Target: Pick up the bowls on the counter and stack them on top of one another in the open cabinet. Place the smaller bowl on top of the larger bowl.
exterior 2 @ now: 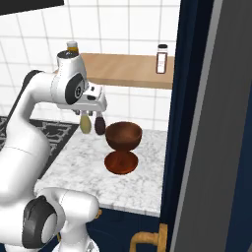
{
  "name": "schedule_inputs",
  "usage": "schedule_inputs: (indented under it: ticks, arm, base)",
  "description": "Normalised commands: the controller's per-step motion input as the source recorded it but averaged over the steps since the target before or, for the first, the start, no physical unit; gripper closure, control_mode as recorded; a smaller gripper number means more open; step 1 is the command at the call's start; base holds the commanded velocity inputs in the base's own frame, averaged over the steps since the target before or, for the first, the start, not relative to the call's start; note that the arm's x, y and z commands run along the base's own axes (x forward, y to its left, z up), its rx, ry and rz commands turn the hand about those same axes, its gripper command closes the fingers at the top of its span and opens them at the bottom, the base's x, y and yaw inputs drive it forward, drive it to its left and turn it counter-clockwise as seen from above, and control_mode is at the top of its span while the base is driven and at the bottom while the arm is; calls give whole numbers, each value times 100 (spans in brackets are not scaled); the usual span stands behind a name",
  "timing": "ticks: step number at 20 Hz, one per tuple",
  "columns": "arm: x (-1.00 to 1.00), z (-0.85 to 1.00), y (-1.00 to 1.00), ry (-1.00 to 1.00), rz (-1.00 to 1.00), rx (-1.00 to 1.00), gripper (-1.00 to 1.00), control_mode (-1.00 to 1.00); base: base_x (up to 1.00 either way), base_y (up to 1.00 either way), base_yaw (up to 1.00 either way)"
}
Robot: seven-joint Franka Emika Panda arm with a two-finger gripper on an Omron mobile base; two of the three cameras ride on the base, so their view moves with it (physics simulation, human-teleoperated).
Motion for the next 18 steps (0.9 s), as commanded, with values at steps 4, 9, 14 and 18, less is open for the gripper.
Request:
schedule_inputs:
  ticks: [4,9,14,18]
  arm:
    - [-14,-20,-46,1,-8,2,-100,-100]
    - [-6,-78,-100,2,-37,7,-100,-100]
    - [0,-97,-99,3,-37,10,-100,-100]
    - [8,-93,-49,0,-24,7,-100,-100]
  base:
    - [0,0,0]
    - [0,0,0]
    - [0,0,0]
    - [0,0,0]
